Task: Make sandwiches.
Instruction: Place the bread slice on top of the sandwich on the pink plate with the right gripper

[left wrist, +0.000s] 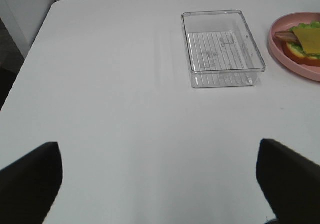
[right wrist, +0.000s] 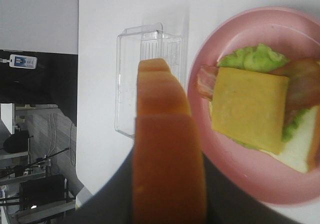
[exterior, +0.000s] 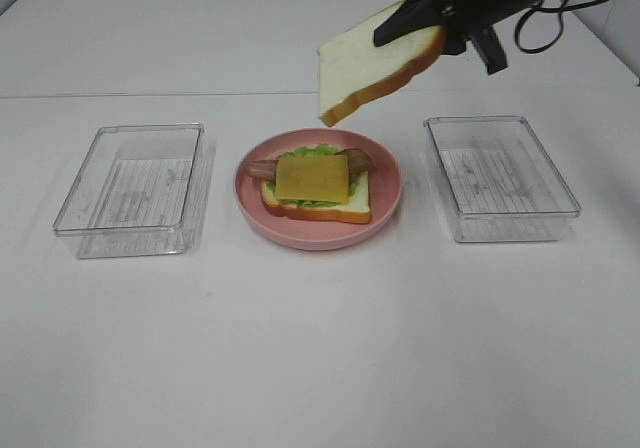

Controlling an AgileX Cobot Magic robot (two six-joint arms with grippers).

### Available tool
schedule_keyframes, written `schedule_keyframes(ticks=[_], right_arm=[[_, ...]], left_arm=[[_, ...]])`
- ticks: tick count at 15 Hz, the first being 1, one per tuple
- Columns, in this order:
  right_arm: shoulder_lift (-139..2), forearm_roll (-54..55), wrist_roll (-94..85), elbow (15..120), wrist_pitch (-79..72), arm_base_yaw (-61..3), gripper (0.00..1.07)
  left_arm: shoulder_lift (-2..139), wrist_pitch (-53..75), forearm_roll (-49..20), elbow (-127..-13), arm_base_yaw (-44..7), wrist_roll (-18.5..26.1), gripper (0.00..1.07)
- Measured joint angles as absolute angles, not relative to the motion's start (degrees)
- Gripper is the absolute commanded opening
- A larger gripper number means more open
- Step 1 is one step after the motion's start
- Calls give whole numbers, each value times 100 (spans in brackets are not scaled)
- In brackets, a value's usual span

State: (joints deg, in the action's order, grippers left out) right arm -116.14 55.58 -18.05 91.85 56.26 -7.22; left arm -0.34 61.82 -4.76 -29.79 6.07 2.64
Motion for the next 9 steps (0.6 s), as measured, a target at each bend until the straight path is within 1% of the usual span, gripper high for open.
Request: schedule_keyframes(ticks=[2, 6, 9], right_arm=[[-12009, 5827, -1868, 9179, 5346, -1043, 0], [-12731, 6010, -1868, 9437, 5231, -1077, 0], [-12977, 6136, -1868, 9654, 5231, -1134, 0]], left_arm=[[-34, 6182, -476, -2979, 607, 264, 98], [-34, 6182, -476, -2979, 607, 264, 98], [-34, 6182, -476, -2979, 607, 264, 98]])
